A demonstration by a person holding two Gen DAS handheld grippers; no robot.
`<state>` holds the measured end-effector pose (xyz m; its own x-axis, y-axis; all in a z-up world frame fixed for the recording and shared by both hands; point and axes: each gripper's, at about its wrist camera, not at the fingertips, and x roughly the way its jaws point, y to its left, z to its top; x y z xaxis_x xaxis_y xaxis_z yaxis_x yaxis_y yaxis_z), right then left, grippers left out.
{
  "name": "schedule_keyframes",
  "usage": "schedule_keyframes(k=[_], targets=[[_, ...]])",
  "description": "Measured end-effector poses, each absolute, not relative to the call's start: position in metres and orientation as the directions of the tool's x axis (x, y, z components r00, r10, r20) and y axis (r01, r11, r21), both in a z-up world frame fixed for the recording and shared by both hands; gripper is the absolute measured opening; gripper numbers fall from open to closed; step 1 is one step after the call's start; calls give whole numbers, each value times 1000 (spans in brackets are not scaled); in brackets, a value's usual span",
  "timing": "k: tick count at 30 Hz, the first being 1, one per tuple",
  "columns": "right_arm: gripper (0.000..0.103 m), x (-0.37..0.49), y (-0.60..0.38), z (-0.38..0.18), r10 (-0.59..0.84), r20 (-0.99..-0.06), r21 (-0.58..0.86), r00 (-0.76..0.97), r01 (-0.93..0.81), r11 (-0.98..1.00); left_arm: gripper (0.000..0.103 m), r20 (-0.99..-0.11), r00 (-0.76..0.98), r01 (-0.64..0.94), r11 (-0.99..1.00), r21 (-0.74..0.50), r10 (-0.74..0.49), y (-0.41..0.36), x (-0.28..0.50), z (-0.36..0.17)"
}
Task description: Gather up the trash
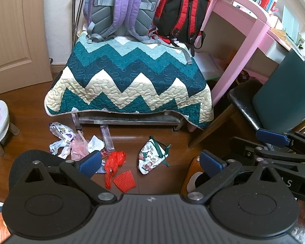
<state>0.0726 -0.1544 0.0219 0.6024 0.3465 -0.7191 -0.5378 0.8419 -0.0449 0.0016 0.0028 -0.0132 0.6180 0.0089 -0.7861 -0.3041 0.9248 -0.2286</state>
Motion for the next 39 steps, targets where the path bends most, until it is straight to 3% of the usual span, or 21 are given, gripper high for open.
schedule_keyframes(k=[39], targets=[[60, 75, -154, 20, 354, -721, -35, 595, -541, 840, 103, -790, 613, -306, 925, -226, 10, 9, 3, -17]])
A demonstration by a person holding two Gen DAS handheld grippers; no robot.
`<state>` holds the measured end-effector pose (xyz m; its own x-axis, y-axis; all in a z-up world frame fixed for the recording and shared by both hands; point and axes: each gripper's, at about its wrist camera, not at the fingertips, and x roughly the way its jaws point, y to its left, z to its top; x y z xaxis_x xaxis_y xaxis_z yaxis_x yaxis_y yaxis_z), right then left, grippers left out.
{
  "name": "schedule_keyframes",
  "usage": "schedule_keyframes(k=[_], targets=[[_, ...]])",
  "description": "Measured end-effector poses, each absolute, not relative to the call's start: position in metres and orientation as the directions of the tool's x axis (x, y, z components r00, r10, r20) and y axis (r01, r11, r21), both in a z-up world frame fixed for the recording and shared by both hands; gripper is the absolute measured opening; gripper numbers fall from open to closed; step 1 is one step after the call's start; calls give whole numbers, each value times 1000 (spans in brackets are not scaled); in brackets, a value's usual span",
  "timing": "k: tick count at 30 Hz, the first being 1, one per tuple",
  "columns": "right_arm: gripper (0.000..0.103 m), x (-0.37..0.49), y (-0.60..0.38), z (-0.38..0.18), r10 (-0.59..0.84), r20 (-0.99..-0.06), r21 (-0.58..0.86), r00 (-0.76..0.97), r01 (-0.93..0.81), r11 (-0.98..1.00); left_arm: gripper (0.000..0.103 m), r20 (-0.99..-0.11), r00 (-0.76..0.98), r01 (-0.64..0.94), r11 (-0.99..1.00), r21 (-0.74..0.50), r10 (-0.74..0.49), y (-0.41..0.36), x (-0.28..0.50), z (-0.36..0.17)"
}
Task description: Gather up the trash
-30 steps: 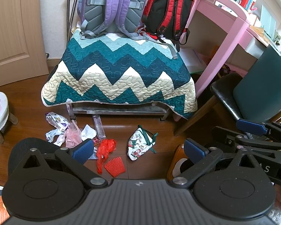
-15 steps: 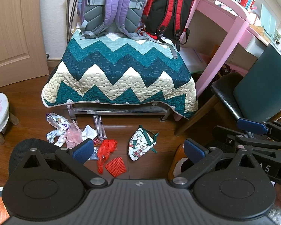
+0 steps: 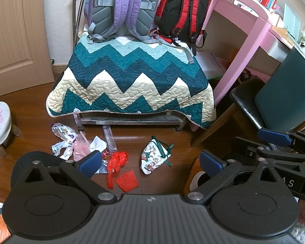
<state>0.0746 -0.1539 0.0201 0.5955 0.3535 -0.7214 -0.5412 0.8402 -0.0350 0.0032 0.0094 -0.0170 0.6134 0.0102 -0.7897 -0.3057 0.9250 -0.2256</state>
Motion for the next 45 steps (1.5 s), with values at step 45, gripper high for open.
schedule_keyframes(k=[45], targets=[[60, 305, -102, -166, 361, -858, 217, 366, -378, 900, 103, -918, 377, -525, 845, -101, 124, 145, 175, -176]])
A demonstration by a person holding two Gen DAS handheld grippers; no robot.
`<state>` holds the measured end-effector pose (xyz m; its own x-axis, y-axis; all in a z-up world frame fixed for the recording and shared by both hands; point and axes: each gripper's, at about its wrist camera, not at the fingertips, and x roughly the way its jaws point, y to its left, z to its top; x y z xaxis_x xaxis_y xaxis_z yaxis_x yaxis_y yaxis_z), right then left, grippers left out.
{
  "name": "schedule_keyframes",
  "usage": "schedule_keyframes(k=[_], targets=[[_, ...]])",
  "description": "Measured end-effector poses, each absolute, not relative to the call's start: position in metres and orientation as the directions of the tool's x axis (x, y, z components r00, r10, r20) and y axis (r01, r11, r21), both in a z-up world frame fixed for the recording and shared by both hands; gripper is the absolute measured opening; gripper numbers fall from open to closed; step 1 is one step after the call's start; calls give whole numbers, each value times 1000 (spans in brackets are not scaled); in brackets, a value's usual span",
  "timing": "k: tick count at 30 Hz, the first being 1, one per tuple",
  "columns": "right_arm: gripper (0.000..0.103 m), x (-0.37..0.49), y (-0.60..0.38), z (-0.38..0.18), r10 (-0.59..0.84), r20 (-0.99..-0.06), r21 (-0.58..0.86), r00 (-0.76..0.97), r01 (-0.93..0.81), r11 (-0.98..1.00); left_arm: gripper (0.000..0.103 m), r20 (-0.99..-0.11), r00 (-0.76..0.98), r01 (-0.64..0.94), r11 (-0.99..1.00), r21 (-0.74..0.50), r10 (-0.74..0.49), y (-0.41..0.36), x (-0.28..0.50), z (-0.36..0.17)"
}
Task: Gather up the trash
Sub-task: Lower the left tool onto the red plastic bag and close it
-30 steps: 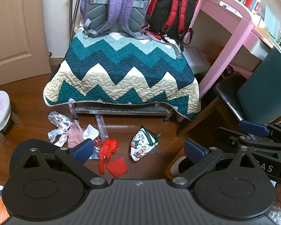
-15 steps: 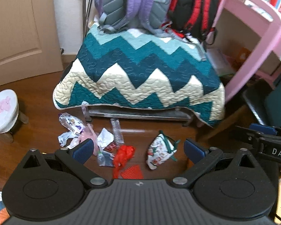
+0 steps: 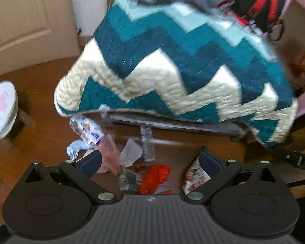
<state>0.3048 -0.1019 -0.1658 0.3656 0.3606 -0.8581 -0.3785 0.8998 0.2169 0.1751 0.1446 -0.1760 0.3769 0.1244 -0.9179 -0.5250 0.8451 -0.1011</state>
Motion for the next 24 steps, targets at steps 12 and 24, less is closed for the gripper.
schedule_keyframes(k=[12, 24], targets=[[59, 370, -73, -328, 275, -951, 232, 139, -265, 936, 103, -987, 158, -483, 872, -82, -5, 139, 250, -333], [57, 395, -47, -460, 168, -985, 173, -45, -189, 967, 102, -992, -47, -403, 911, -86, -114, 132, 282, -475]])
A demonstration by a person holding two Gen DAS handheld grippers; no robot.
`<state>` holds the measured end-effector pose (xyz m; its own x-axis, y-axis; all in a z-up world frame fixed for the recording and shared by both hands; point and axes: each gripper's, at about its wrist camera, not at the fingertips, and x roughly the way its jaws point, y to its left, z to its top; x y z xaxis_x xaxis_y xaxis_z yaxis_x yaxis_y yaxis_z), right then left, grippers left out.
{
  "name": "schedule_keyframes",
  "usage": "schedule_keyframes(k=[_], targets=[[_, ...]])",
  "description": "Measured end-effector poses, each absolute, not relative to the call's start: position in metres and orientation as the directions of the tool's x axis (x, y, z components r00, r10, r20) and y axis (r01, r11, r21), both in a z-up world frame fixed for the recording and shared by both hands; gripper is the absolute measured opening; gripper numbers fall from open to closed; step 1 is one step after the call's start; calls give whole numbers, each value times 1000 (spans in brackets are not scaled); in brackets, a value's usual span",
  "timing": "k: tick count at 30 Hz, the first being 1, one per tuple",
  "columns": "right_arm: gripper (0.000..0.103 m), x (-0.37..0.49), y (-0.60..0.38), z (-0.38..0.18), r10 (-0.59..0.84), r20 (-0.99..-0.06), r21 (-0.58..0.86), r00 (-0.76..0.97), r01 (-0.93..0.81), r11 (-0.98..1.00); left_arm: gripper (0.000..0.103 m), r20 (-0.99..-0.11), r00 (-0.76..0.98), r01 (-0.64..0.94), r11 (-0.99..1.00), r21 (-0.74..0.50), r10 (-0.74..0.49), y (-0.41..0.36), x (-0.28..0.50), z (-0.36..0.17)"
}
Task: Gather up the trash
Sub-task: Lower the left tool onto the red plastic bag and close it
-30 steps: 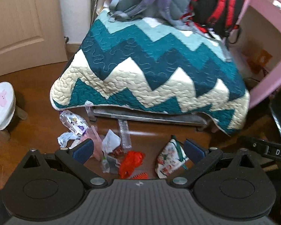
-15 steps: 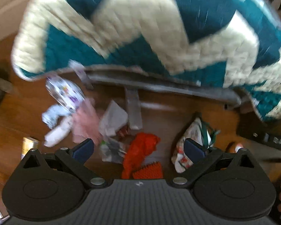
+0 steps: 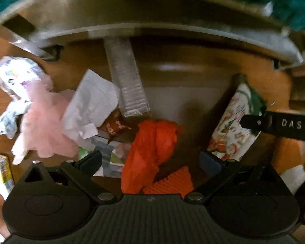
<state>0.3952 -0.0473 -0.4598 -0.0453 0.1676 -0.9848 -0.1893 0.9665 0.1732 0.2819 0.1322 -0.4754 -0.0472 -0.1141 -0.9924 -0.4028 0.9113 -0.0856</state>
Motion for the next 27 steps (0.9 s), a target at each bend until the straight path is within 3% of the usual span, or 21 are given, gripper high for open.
schedule_keyframes(k=[8, 14, 16, 19, 20, 21, 27], targets=[[56, 399, -30, -515, 118, -987, 136, -108, -186, 973, 101, -980, -129, -396, 914, -86, -149, 132, 288, -534], [54, 398, -20, -527, 99, -990, 119, -103, -211, 970, 85, -977, -142, -372, 923, -97, -160, 130, 295, -557], [52, 397, -17, -534, 89, -991, 110, -103, -223, 969, 75, -976, -142, -368, 924, -105, -167, 128, 297, -562], [41, 397, -13, -540, 62, -993, 85, -102, -243, 966, 66, -973, -151, -373, 921, -109, -177, 127, 300, -567], [22, 396, -13, -543, 50, -993, 75, -104, -246, 966, 63, -972, -148, -378, 919, -116, -183, 128, 301, -568], [13, 395, -7, -548, 48, -992, 75, -113, -242, 967, 59, -971, -148, -380, 918, -118, -186, 126, 301, -570], [3, 391, -1, -545, 11, -996, 34, -88, -267, 963, 46, -966, -175, -366, 924, -116, -190, 116, 303, -571]])
